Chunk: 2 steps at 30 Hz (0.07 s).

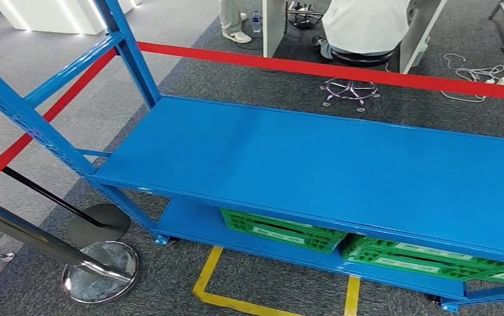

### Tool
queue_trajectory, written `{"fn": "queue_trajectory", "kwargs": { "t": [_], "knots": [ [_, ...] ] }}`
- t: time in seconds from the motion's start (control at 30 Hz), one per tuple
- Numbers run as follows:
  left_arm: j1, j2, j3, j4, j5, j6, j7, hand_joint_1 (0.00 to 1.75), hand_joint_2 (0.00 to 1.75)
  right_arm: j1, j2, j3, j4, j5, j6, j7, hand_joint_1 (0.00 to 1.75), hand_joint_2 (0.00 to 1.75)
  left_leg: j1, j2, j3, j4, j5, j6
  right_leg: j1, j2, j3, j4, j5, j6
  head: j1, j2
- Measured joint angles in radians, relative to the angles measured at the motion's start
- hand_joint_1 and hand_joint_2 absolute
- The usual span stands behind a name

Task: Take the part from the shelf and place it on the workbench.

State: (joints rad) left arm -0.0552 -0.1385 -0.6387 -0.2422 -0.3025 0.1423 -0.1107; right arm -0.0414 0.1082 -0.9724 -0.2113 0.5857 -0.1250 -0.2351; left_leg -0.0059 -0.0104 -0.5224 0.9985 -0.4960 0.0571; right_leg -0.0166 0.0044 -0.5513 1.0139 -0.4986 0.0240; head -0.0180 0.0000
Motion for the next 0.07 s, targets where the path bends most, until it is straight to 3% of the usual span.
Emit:
{"fn": "queue_trajectory", "kwargs": {
  "t": [0.07],
  "knots": [
    [0.0, 0.0, -0.001, 0.0, 0.0, 0.0, 0.0, 0.0, 0.0, 0.0, 0.0, 0.0, 0.0, 0.0, 0.0, 0.0, 0.0, 0.0, 0.001, 0.0, 0.0, -0.001, 0.001, 0.001, 0.002, 0.0, 0.0, 0.0, -0.001, -0.003, 0.0, 0.0]
  ]
}}
